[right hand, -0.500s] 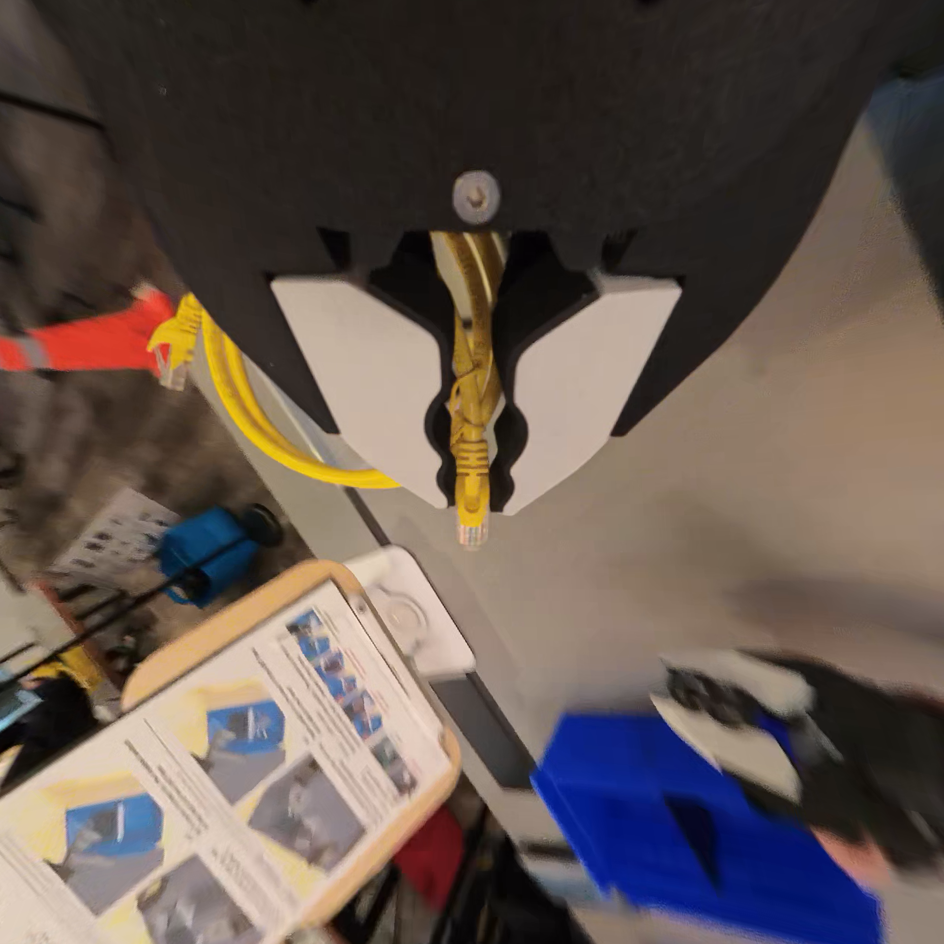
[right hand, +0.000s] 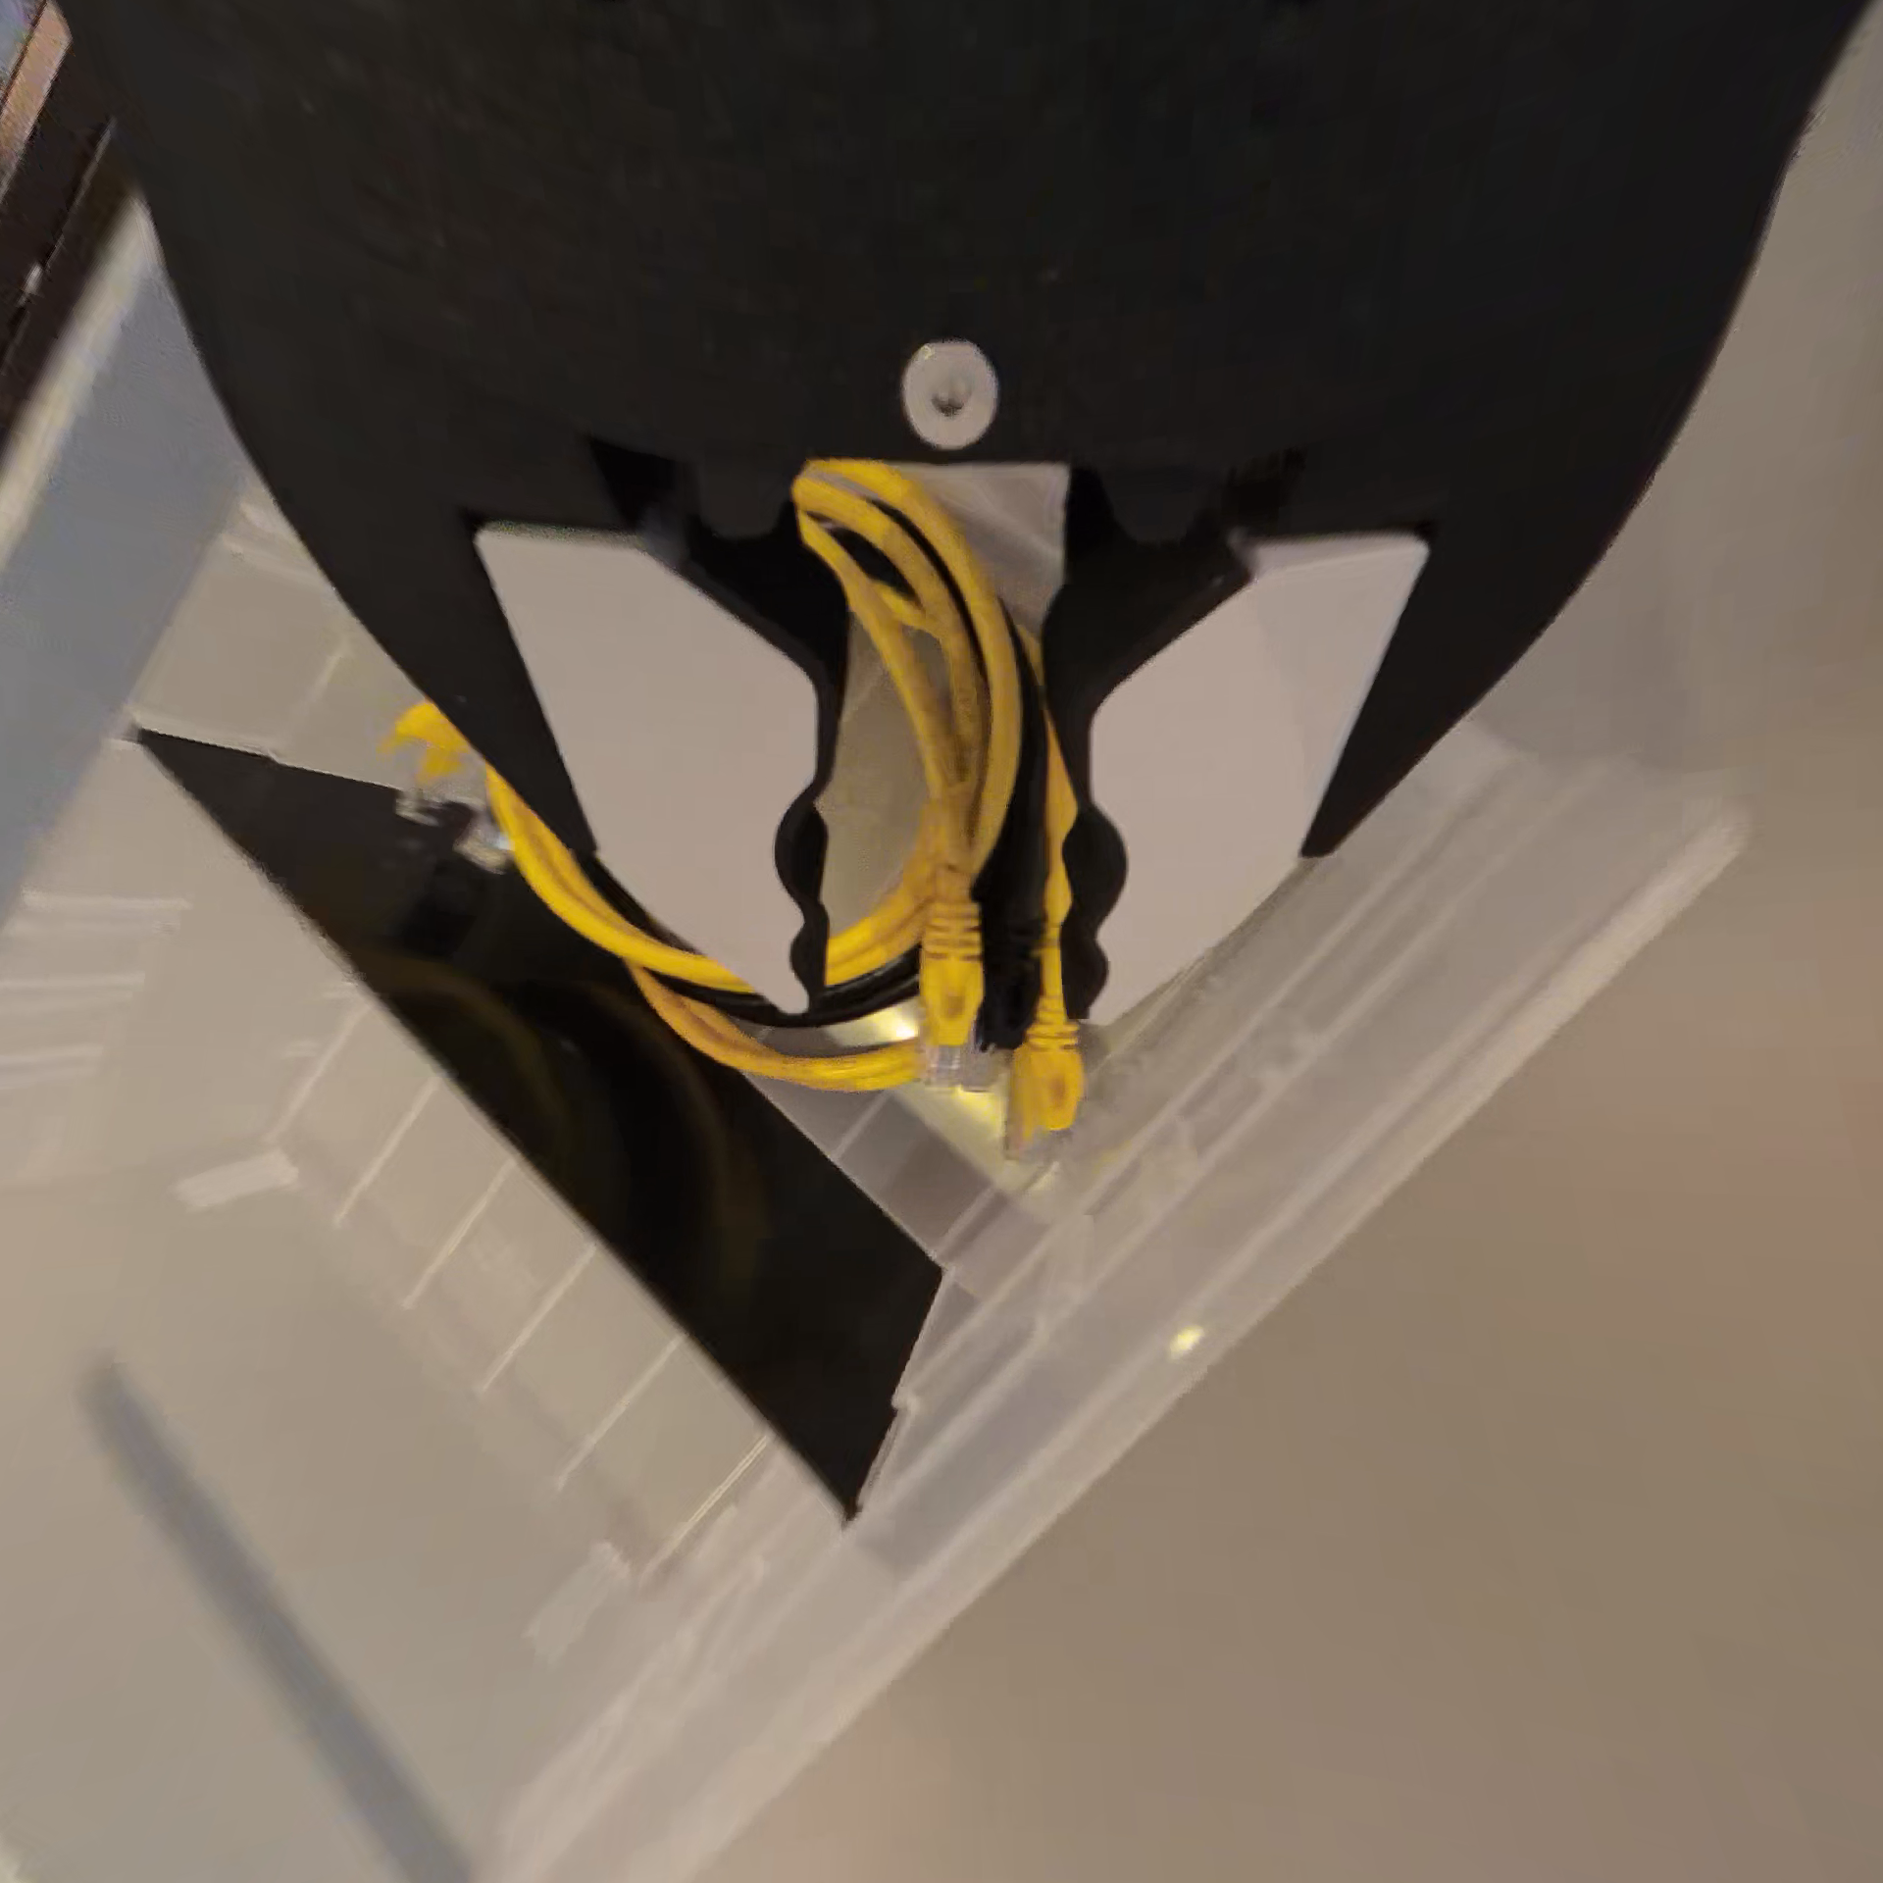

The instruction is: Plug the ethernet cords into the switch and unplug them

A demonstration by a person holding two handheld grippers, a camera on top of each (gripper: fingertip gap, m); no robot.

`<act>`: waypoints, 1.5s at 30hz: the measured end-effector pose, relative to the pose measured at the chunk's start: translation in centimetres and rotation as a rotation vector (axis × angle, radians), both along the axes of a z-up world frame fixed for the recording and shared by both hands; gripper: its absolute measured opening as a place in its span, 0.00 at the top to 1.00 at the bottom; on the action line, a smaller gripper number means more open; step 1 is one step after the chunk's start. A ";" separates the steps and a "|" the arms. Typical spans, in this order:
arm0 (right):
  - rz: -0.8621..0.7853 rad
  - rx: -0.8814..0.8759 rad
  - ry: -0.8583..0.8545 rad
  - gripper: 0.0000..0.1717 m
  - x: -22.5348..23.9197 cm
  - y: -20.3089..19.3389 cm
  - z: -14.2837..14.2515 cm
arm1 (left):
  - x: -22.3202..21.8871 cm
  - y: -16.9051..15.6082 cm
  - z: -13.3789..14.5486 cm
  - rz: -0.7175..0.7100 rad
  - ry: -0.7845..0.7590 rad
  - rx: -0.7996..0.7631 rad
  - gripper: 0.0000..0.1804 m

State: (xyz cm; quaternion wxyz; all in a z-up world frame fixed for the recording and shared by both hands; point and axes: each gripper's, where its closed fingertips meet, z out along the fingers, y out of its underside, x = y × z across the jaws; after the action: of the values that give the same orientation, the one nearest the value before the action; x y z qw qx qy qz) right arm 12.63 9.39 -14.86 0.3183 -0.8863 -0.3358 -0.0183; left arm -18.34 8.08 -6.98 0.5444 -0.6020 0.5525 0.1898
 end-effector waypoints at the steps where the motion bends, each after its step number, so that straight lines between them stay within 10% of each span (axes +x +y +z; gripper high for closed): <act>1: -0.013 0.053 0.012 0.76 0.5 0.1 1.6 | 0.0 0.0 0.0 0.001 0.000 -0.004 0.86; 7: -0.008 0.452 0.404 0.78 0.6 -3.2 17.3 | 0.2 0.1 -0.2 -0.019 -0.040 -0.036 0.86; 11: 0.130 0.504 0.677 0.77 -1.9 -6.4 21.4 | 0.4 0.1 -0.6 -0.041 -0.063 -0.067 0.86; 23: 0.709 0.209 0.804 0.78 -23.6 -10.2 11.6 | 5.3 -8.5 5.3 -0.744 -0.929 -0.921 0.86; 45: 0.707 0.043 1.130 0.86 -27.7 -11.9 10.2 | 7.8 -10.4 4.8 -0.824 -1.067 -1.115 0.86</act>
State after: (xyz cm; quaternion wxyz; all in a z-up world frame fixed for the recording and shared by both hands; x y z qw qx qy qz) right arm -15.05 -2.51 -4.67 0.4498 -0.5894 -0.3874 0.5478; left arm -10.57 -2.36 -2.17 0.3820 -0.5413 0.4098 -0.6269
